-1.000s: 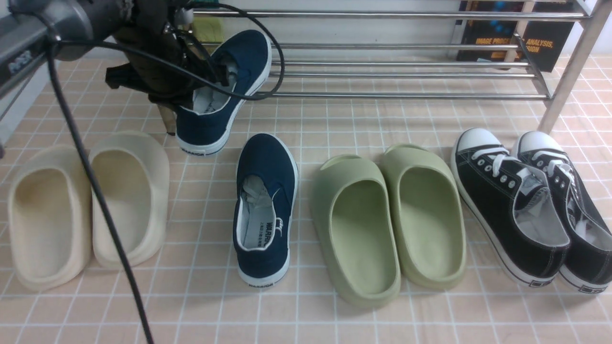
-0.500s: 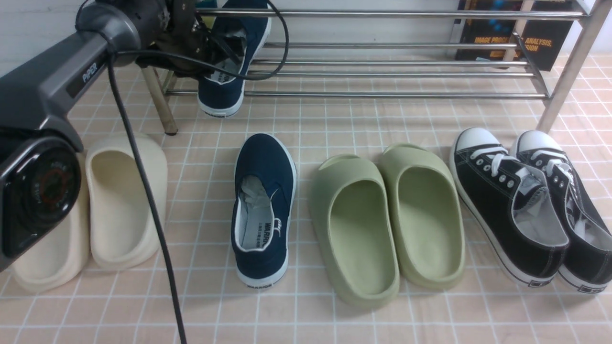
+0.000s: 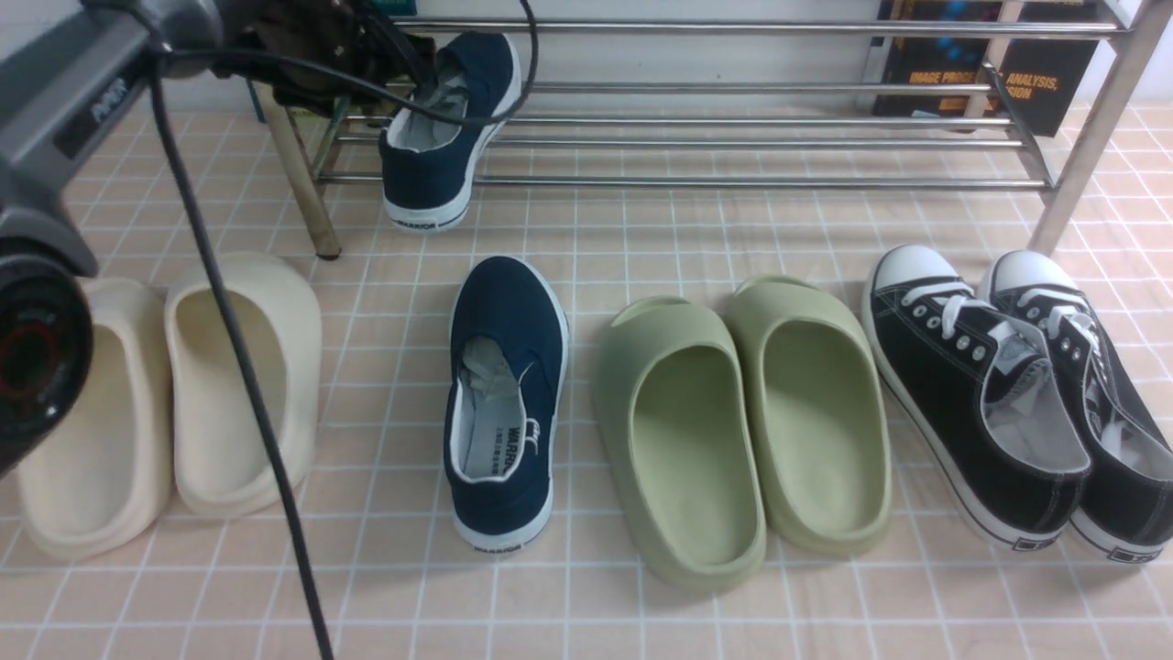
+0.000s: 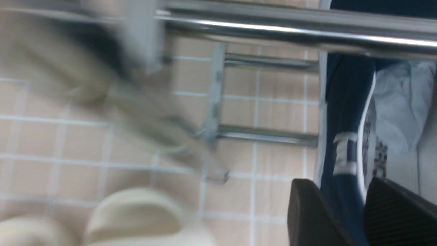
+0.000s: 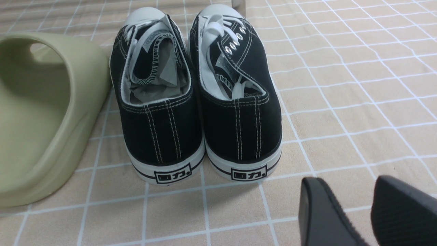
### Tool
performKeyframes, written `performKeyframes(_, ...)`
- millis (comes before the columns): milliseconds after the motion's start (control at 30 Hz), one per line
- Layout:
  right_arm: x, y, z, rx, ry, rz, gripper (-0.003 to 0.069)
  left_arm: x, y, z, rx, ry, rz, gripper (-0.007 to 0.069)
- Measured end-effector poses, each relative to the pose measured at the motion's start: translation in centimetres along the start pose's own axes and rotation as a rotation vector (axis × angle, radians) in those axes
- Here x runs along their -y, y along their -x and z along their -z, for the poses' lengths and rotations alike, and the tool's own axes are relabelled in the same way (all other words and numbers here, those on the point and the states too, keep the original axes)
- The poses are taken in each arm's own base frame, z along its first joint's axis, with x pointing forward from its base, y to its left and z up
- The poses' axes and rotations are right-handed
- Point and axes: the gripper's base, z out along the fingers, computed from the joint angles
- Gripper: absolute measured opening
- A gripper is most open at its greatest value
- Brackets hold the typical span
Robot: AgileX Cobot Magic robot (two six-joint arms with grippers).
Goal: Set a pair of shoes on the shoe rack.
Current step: Use the left arm to put a shoe into the shoe rack
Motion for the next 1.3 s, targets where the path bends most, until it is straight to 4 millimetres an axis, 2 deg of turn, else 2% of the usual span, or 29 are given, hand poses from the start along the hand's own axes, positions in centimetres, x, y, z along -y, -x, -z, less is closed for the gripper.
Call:
performKeyframes(33, 0.0, 0.0, 0.0, 0.000, 0.000, 0.000, 0.0240, -0.1, -0.1, 0.2, -0.011, 0.004, -0.005, 0.0235)
performKeyframes(67, 0.0, 0.0, 0.0, 0.000, 0.000, 0.000, 0.0240, -0.5, 0.0, 1.8, -0.036, 0.015, -0.043, 0.0201)
performKeyframes(100, 0.0, 0.0, 0.0, 0.000, 0.000, 0.000, 0.0240, -0.7, 0.0, 2.4, -0.050, 0.018, -0.065, 0.0182)
performKeyframes(167, 0.0, 0.0, 0.0, 0.000, 0.000, 0.000, 0.0240, -0.7, -0.9, 2.5, -0.113, 0.015, -0.100, 0.0127)
performKeyframes(200, 0.0, 0.0, 0.0, 0.000, 0.000, 0.000, 0.0240, -0.7, -1.0, 2.5, -0.117, 0.012, -0.102, 0.0127)
performKeyframes(233, 0.0, 0.0, 0.0, 0.000, 0.000, 0.000, 0.0240, -0.4, -2.2, 1.3, -0.174, -0.008, -0.116, 0.0083)
performKeyframes(333, 0.0, 0.0, 0.0, 0.000, 0.000, 0.000, 0.0240, 0.5, -4.8, -2.2, -0.250, -0.045, -0.125, 0.0029)
performKeyframes(467, 0.0, 0.0, 0.0, 0.000, 0.000, 0.000, 0.0240, 1.5, -6.5, -5.7, -0.258, -0.096, -0.103, 0.0011)
performKeyframes(567, 0.0, 0.0, 0.0, 0.000, 0.000, 0.000, 0.0240, 2.1, -6.6, -7.2, -0.198, -0.131, -0.075, 0.0011)
performKeyframes(800, 0.0, 0.0, 0.0, 0.000, 0.000, 0.000, 0.0240, 2.7, -5.4, -7.3, -0.067, -0.189, 0.028, 0.0013)
performKeyframes(1033, 0.0, 0.0, 0.0, 0.000, 0.000, 0.000, 0.0240, 2.7, -5.3, -7.4, -0.058, -0.188, 0.031, 0.0017)
performKeyframes(1133, 0.0, 0.0, 0.0, 0.000, 0.000, 0.000, 0.0240, 2.0, -5.0, -5.9, -0.079, -0.138, -0.022, 0.0020)
performKeyframes(1200, 0.0, 0.0, 0.0, 0.000, 0.000, 0.000, 0.0240, 1.4, -4.3, -3.9, -0.080, -0.110, -0.043, 0.0022)
performKeyframes(1300, 0.0, 0.0, 0.0, 0.000, 0.000, 0.000, 0.0240, 0.1, -3.1, 0.9, -0.071, -0.074, -0.056, 0.0023)
